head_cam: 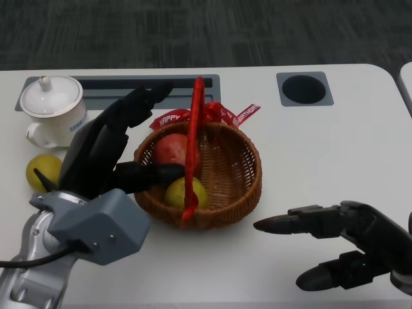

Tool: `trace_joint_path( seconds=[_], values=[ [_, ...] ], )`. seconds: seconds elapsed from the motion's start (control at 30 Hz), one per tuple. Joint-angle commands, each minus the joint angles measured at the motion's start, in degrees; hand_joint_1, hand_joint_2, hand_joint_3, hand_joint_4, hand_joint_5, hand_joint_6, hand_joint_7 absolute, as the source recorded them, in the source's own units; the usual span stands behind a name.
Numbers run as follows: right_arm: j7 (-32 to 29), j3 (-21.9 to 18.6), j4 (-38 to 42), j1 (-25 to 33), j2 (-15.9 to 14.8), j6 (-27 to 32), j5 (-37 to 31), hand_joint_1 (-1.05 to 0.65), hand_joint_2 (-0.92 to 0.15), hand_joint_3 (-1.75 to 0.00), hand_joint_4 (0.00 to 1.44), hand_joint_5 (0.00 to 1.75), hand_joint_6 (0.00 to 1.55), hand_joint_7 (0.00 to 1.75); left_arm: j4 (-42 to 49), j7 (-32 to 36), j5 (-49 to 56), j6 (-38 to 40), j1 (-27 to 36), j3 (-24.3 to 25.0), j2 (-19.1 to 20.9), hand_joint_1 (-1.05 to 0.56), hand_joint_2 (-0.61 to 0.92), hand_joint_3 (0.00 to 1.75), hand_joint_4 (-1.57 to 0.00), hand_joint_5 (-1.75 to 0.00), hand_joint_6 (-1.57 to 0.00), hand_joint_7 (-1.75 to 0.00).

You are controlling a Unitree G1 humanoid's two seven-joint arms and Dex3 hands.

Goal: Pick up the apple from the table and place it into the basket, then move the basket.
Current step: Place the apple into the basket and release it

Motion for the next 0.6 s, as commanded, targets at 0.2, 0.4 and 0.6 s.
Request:
trace_joint_path(
  seconds=[0.2, 0.4, 0.6],
  values=[
    [5.5, 0.2, 3.5, -10.8, -4.0, -8.8, 1.6, -0.57, -0.86, 0.0, 0.63, 0.0, 0.61, 0.0, -15.8, -7.5, -7.5, -0.2, 11.1, 5.5, 5.6, -0.51, 0.81, 0.0, -0.44, -0.04, -0.51, -0.02],
    [4.5, 0.4, 14.6, -22.7, -5.0, -18.2, -5.0, -0.63, -0.88, -0.01, 0.62, 0.0, 0.6, 0.0, -19.3, -9.1, -9.5, -0.9, 15.4, 8.2, 6.8, -0.5, 0.81, 0.0, -0.53, -0.05, -0.56, -0.02],
    [-1.8, -1.2, 25.6, -33.2, -5.9, -22.4, -18.6, -0.64, -0.84, 0.0, 0.62, 0.0, 0.61, 0.01, -19.9, -9.3, -10.6, -1.7, 17.8, 9.9, 6.4, -0.49, 0.81, 0.0, -0.61, -0.05, -0.61, -0.03]
  ],
)
